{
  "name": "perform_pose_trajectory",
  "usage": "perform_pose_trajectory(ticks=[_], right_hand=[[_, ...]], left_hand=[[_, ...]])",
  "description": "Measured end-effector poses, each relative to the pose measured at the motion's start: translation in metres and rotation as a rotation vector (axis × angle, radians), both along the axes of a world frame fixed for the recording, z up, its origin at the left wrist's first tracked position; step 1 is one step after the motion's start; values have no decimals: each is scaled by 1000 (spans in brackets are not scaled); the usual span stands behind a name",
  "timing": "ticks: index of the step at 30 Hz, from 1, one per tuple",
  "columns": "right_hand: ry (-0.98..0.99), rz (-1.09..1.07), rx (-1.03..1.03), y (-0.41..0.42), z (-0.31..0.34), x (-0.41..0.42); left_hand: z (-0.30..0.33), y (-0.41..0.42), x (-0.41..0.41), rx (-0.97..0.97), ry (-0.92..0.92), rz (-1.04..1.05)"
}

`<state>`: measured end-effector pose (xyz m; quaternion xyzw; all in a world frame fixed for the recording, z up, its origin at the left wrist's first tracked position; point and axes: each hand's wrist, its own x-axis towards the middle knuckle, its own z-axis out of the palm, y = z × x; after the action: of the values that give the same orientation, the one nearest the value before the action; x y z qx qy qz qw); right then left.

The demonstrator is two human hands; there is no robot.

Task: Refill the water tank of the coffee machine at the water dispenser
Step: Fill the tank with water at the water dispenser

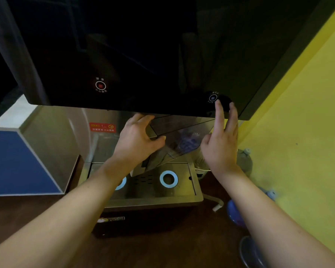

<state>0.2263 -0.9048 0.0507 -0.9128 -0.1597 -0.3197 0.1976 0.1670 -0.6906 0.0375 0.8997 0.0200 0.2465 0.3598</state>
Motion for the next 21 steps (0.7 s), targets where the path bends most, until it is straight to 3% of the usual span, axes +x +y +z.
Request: perform_pose_trajectory(ticks=[9, 21], right_hand=[[20, -66, -89, 9, -1, 2], [-11, -67, -49, 11, -3, 5]], left_hand=[[-4, 6, 3, -49, 4, -44], [-5, 6, 5, -13, 1, -29]])
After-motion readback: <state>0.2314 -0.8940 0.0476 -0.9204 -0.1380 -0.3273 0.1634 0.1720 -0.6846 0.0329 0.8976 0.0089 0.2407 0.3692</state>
